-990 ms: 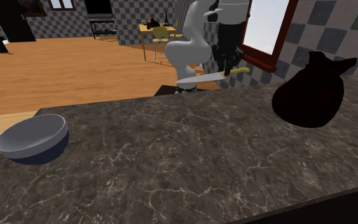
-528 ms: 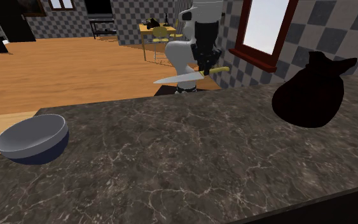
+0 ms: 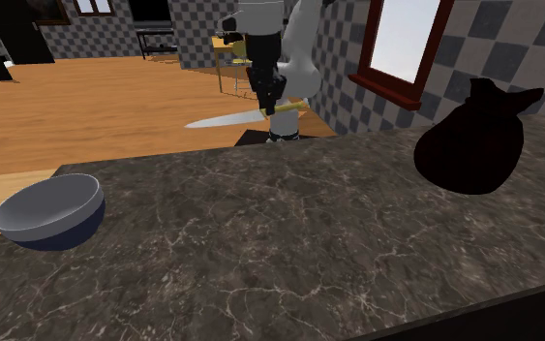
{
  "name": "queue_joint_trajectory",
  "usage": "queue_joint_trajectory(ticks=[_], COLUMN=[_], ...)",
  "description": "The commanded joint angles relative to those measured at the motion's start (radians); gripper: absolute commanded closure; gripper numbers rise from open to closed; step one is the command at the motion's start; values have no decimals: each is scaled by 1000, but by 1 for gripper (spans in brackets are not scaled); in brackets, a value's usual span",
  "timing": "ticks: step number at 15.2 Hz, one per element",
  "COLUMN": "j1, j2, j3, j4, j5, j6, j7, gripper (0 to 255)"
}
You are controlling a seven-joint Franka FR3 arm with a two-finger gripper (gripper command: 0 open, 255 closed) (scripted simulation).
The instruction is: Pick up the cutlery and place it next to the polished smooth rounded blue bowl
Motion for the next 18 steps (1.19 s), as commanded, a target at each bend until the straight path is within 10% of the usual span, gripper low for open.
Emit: queue_joint_trajectory(ticks=[1, 18], j1=[-23, -182], j2=[34, 430], j3=[-32, -281], j4=[18, 333], j5=[-29, -188], j6=[13, 86], j7=[-41, -368], gripper=[255, 255])
